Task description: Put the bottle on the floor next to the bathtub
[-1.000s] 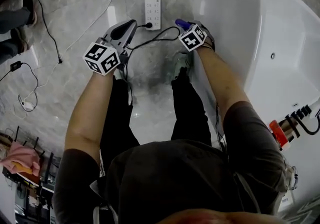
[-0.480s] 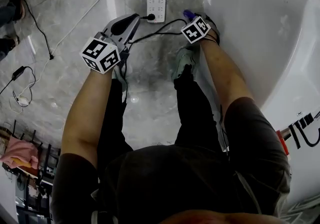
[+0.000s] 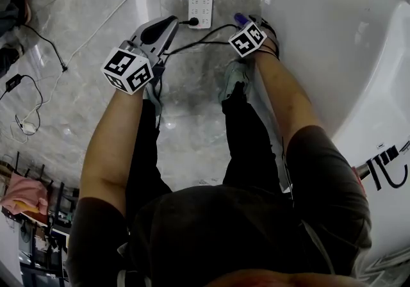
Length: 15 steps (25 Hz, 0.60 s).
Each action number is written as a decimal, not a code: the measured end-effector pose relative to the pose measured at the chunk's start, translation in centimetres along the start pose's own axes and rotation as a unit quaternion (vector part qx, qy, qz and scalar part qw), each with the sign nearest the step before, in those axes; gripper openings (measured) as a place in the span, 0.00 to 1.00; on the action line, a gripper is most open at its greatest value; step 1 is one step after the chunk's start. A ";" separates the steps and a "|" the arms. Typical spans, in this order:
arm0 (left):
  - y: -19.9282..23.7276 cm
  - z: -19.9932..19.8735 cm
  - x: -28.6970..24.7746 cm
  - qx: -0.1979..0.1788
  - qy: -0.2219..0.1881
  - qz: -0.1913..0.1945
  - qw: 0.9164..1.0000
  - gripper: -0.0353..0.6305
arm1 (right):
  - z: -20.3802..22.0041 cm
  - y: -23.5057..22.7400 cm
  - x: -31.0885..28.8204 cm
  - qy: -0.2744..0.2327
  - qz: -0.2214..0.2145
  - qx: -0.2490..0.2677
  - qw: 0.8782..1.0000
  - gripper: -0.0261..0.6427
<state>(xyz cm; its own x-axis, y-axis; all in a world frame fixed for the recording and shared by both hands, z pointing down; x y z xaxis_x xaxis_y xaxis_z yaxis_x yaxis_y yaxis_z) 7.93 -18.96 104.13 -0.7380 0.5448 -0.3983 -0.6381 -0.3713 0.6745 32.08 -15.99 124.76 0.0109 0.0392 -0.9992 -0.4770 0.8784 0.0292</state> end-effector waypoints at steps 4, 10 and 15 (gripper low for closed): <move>-0.9 -1.3 1.6 -0.001 -0.007 -0.010 1.000 0.07 | -0.7 0.0 3.3 -0.006 0.011 -0.002 1.000 0.46; -5.7 -5.8 5.1 -0.007 -0.017 -0.020 1.000 0.08 | -1.2 -0.2 13.8 -0.026 0.020 -0.037 0.999 0.46; -13.8 -13.1 8.6 -0.047 -0.019 0.000 0.999 0.08 | -3.9 -0.8 27.2 -0.069 0.034 -0.058 0.995 0.46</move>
<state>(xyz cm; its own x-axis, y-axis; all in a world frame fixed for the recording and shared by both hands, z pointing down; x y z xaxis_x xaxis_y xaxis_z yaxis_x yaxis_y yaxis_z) 7.46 -18.98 83.26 -0.7307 0.5719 -0.3729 -0.6569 -0.4401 0.6122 29.35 -17.44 97.47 0.0911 0.1686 -0.9815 -0.5789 0.8109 0.0855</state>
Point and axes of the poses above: the fingertips, and each gripper's own axes: x backward along the fingers, y to its left, z out of its underside, the point moved 2 cm from there along x, backward along the fingers, and after that the axes turned 3 degrees about x, right-handed, at the moved point
